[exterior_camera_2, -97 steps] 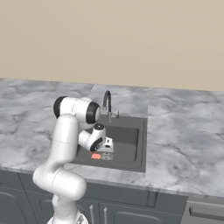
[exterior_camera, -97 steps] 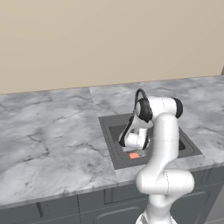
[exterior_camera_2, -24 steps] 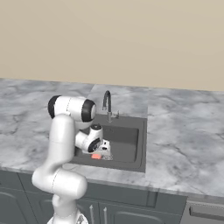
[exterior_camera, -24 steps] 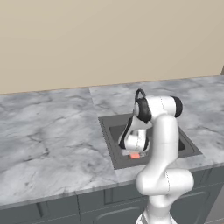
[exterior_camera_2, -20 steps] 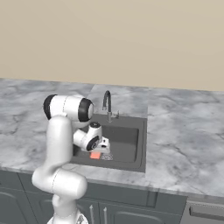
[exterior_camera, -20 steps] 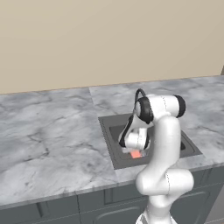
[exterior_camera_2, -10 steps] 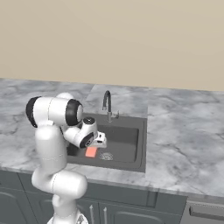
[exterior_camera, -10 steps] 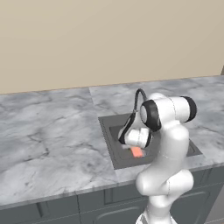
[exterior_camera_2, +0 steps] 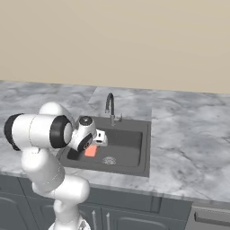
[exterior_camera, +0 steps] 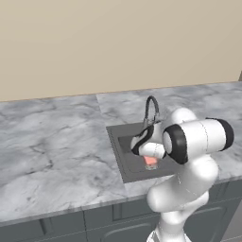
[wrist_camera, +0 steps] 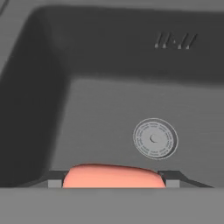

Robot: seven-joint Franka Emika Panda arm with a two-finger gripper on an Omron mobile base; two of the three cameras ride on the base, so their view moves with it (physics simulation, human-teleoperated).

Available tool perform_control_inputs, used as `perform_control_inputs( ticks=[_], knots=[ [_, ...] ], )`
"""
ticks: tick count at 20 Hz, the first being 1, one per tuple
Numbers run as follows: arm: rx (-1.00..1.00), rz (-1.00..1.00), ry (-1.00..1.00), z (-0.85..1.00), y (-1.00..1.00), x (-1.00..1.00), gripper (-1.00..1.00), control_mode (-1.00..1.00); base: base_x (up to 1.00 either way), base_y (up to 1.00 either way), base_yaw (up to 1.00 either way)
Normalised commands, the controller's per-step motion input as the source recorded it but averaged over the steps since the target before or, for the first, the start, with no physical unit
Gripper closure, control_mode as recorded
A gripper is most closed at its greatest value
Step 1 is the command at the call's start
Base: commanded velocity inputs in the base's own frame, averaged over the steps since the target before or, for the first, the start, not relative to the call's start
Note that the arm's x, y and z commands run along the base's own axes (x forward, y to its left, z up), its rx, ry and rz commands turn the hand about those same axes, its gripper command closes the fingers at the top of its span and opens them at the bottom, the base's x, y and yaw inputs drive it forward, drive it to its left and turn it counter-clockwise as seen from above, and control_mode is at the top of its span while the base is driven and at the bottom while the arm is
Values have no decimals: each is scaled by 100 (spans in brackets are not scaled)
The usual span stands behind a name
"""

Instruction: Pick up the sponge and bar soap from the sink, and place them back in the cabinet, and close the cabinet door.

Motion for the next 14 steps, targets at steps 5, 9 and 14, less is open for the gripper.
perform_control_inputs(
  ticks=[5,9,14],
  knots=[
    [0,0,-1,74,5,-7,100,-100,0,0,0],
    [0,0,-3,76,8,-12,100,-100,0,0,0],
    [0,0,0,69,6,-18,100,-100,0,0,0]
  ],
)
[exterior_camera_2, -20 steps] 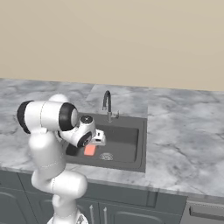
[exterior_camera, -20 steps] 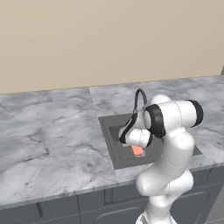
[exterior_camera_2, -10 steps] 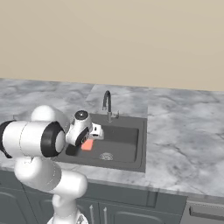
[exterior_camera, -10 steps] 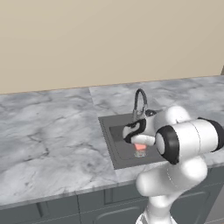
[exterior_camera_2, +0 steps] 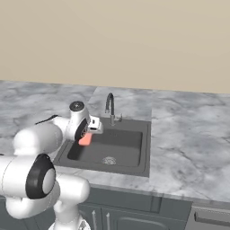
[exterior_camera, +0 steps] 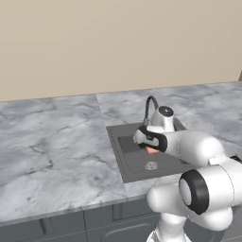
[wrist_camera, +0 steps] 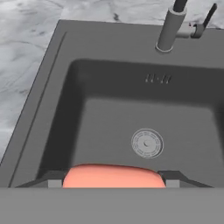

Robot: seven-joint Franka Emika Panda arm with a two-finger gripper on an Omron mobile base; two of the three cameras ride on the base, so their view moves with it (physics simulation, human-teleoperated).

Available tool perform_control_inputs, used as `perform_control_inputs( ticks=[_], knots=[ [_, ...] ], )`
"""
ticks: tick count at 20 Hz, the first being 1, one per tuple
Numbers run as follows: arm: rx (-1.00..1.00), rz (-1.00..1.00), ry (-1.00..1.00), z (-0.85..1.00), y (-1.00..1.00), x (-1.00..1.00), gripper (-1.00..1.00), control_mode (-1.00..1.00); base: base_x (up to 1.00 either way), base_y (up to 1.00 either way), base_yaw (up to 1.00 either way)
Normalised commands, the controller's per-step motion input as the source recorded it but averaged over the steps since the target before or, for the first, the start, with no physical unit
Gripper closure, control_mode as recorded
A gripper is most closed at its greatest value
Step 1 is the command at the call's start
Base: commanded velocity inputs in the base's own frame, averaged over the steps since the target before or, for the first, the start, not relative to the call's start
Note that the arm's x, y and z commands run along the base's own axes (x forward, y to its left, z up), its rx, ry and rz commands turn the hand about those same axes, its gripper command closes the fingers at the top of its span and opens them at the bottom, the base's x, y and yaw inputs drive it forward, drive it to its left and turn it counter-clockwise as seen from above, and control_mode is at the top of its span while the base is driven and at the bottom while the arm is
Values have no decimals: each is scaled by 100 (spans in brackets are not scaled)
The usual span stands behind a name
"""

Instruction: Pick up the sponge and bar soap from the sink, and place them back in the cabinet, and close the cabinet door.

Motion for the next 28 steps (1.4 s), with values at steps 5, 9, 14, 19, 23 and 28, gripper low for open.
perform_control_inputs(
  ticks=[5,9,14,19,23,28],
  knots=[
    [0,0,0,60,3,-23,100,-100,0,0,0],
    [0,0,0,67,1,-18,100,-100,0,0,0],
    [0,0,0,70,1,-6,100,-100,0,0,0],
    [0,-2,0,63,0,-9,100,-100,0,0,0],
    [0,-3,0,57,0,-9,100,-100,0,0,0],
    [0,-2,0,49,0,-25,100,-100,0,0,0]
  ],
)
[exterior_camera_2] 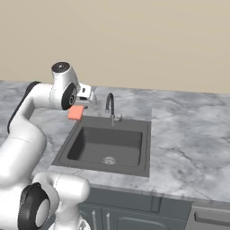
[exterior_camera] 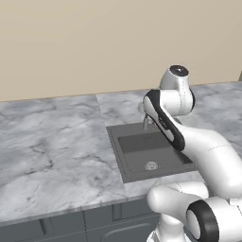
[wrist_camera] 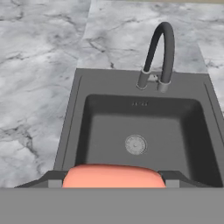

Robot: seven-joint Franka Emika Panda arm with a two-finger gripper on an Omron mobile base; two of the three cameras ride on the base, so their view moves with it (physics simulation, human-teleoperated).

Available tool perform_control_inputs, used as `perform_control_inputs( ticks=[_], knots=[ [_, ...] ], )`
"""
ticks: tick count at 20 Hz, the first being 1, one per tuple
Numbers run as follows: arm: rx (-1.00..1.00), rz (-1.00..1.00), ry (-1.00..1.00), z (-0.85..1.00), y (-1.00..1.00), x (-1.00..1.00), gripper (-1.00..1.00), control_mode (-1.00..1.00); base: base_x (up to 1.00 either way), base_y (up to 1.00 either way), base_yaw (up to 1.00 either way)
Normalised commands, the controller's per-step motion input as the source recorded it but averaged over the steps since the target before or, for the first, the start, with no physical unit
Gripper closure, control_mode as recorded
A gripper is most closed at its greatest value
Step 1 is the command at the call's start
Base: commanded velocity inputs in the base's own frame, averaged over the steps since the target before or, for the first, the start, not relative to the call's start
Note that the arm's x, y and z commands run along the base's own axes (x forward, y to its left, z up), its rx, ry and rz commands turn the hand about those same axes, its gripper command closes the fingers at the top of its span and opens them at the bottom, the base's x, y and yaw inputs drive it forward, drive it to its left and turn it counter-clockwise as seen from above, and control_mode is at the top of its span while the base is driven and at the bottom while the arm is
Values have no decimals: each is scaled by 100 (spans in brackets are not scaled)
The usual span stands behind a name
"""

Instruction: Pick up the sponge and bar soap from the sink, and place them back in the cabinet, and close the cabinet door.

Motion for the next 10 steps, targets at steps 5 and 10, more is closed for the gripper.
perform_control_inputs(
  ticks=[5,10],
  knots=[
    [1,-4,0,37,-7,-36,100,-100,0,0,0],
    [0,-2,0,13,-5,-25,100,-100,0,0,0]
  ],
)
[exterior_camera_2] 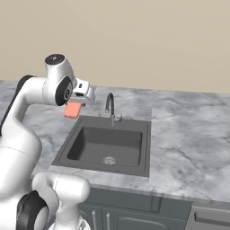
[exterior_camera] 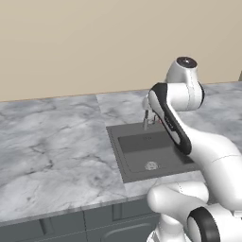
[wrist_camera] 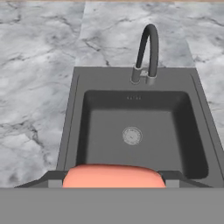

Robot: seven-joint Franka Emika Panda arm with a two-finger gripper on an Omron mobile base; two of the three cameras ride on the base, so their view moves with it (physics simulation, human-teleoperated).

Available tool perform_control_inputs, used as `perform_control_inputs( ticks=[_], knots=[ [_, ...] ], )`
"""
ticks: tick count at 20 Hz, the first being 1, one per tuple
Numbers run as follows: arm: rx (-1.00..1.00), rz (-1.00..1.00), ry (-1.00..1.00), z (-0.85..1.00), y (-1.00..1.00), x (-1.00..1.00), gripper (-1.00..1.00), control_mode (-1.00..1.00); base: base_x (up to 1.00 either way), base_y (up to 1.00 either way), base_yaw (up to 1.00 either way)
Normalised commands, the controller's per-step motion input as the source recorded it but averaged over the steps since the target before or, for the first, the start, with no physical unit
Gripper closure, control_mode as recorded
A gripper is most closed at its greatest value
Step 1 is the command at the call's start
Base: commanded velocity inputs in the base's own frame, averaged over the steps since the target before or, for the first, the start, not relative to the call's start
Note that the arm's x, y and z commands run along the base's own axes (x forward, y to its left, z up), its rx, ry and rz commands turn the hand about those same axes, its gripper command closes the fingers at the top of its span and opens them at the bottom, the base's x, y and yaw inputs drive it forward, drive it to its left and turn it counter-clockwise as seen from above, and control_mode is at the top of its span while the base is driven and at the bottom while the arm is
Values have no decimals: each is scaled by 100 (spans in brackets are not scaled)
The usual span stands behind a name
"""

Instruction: Pick up the sponge and bar soap from the sink, and place them back in the cabinet, and close the cabinet door.

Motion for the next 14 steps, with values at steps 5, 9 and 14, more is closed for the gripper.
perform_control_inputs(
  ticks=[5,9,14],
  knots=[
    [0,0,0,0,-3,-10,100,100,-14,0,0],
    [0,0,0,0,0,0,100,100,-53,1,4],
    [0,0,0,0,0,0,100,100,-49,24,28]
  ],
)
